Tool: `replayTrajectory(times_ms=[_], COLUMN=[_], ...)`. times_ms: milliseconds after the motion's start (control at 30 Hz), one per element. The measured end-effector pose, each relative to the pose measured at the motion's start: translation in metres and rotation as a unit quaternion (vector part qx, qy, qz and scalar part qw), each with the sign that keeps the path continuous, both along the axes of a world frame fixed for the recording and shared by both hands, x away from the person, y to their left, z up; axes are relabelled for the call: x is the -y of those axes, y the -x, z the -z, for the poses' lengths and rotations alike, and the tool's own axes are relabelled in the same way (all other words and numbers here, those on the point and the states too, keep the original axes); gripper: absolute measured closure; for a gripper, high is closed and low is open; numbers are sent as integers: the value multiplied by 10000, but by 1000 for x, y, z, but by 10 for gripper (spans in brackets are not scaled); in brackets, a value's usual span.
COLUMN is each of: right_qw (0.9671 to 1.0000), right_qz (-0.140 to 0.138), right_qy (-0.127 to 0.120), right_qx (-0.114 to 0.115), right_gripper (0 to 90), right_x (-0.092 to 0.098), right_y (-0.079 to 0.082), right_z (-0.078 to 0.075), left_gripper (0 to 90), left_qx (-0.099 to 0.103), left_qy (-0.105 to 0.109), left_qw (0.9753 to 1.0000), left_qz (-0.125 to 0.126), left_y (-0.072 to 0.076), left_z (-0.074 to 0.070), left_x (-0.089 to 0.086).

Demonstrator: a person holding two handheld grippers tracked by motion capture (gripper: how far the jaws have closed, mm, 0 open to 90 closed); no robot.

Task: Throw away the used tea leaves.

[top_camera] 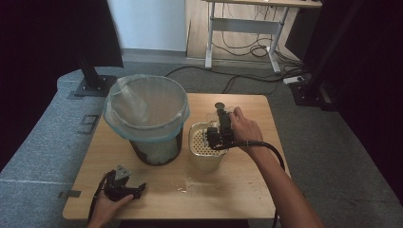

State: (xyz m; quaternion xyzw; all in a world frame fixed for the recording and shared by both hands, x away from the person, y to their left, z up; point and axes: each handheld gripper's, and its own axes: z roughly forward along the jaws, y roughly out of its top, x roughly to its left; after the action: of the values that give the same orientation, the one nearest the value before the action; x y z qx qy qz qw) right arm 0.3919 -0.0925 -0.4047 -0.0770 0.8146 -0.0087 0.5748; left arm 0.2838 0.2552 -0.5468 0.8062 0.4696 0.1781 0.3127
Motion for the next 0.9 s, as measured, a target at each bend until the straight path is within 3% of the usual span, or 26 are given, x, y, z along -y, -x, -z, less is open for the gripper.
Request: replayTrajectory(times_ms=[367,433,567,633,733,767,800,900], right_qw=[9965,9944,9864,9774,9684,9637,9552,9376], right_qz=[-231,-267,-334,-459,-470,-470,-549,-716], right_qy=[755,953,1499,1928,2267,2436,2717,3171], right_qx=[276,375,592,741,929,989,1036,1236], right_gripper=[429,429,430,431,432,433,433,439], right_x=[-12,-13,-14,-15,-16,-16,-17,-21], right_y=[0,0,0,-1,0,1,2,4], right_z=[10,11,12,13,17,18,18,20], left_gripper=[66,65,65,65,65,65,65,64], left_qx=[0,0,-2,-7,0,0,0,-2], left_qy=[0,-3,-5,-6,-3,-4,-4,-4], left_qw=[10000,10000,10000,10000,10000,10000,10000,10000], left_qz=[2,9,11,15,14,14,14,25], left_y=[0,0,0,0,0,0,0,0], left_z=[0,0,0,0,0,0,0,0], left_x=[0,0,0,0,0,0,0,0])
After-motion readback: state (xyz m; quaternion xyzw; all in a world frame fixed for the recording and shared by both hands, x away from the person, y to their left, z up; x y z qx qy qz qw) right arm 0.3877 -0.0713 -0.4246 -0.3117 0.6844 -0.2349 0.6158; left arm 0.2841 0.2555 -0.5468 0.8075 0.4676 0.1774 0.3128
